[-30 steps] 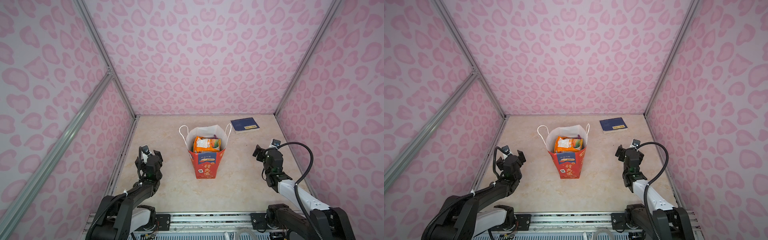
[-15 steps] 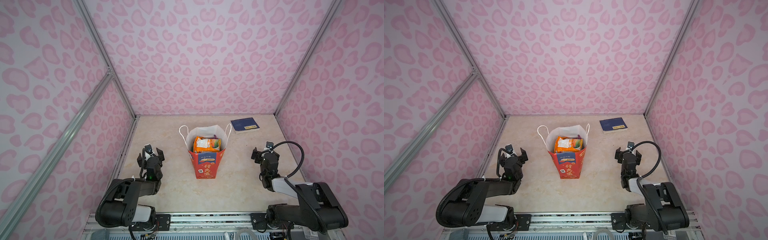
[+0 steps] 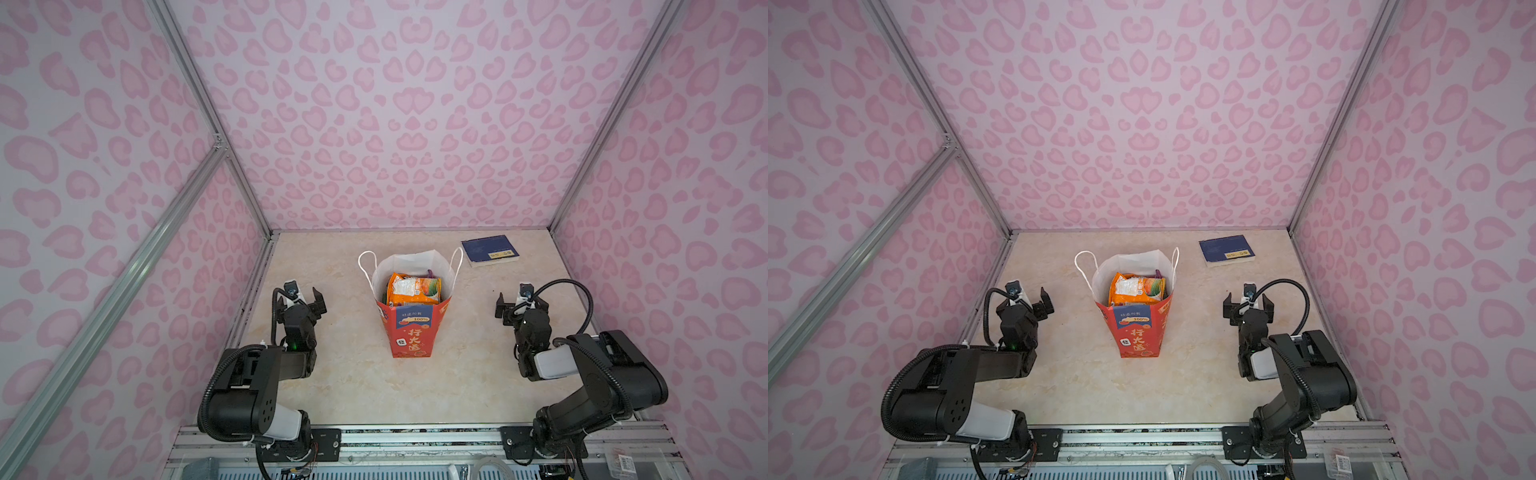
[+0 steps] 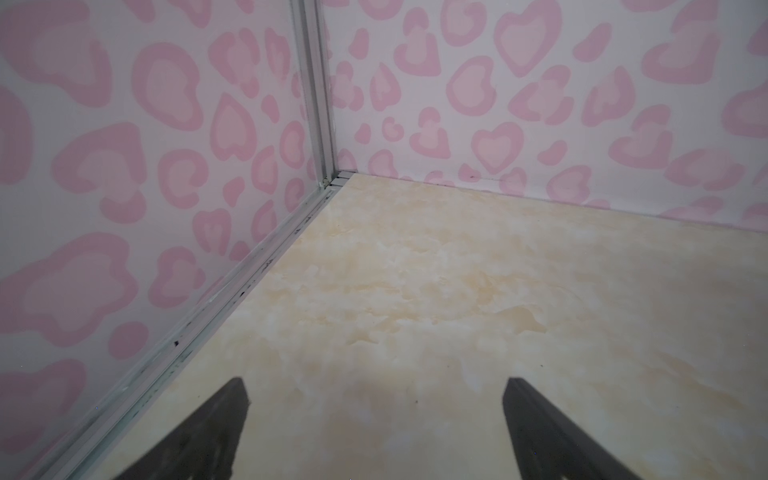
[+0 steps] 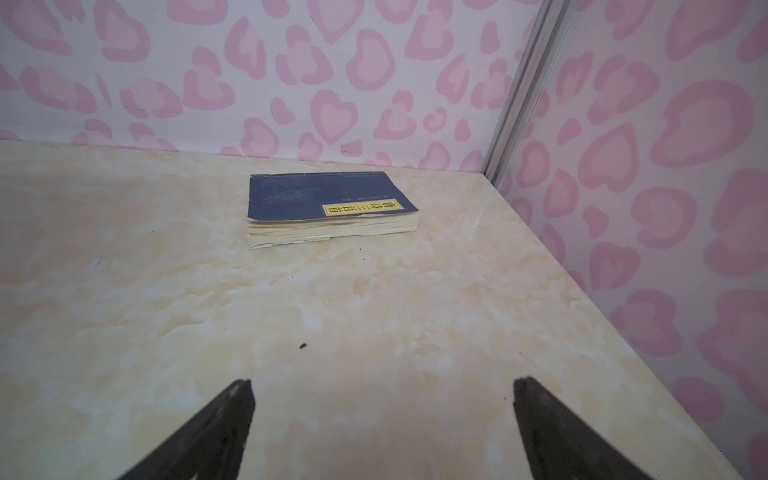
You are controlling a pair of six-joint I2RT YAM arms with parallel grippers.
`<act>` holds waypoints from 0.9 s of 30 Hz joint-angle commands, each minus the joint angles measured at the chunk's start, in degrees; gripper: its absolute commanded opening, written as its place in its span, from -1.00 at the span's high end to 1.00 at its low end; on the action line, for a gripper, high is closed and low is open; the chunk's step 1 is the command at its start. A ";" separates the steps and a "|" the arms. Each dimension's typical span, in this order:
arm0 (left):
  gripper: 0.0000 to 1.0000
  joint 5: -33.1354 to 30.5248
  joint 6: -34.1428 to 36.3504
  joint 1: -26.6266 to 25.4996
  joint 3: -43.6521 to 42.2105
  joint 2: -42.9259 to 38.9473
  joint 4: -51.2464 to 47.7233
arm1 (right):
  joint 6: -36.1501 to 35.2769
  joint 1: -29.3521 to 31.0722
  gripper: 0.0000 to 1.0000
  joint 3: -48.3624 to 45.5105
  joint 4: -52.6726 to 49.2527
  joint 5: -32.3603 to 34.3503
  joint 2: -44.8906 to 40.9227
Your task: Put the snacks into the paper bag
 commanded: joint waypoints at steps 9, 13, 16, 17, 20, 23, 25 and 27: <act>-0.94 2.31 -1.06 0.45 0.59 -0.20 -2.04 | 4.55 -5.27 -1.00 3.88 -7.49 -8.82 -0.24; -0.94 2.30 -1.07 0.44 0.54 -0.19 -2.04 | 4.72 -5.42 -1.00 4.04 -7.92 -9.17 -0.22; -0.94 2.30 -1.06 0.44 0.56 -0.14 -2.02 | 4.63 -5.40 -1.00 3.97 -7.74 -9.29 -0.25; -0.94 2.31 -1.02 0.44 0.52 -0.20 -2.04 | 4.63 -5.43 -1.00 3.94 -7.70 -9.21 -0.30; -0.94 2.27 -1.07 0.49 0.54 -0.20 -2.04 | 4.54 -5.44 -1.00 4.01 -7.65 -9.08 -0.39; -0.94 2.30 -1.06 0.49 0.58 -0.18 -2.04 | 4.54 -5.38 -1.00 3.95 -7.65 -9.08 -0.33; -0.94 2.27 -1.06 0.46 0.67 -0.09 -2.13 | 4.54 -5.34 -1.00 3.95 -7.65 -9.09 -0.30; -0.94 2.34 -1.07 0.49 0.67 -0.11 -2.13 | 4.54 -5.38 -1.00 3.97 -7.72 -9.09 -0.28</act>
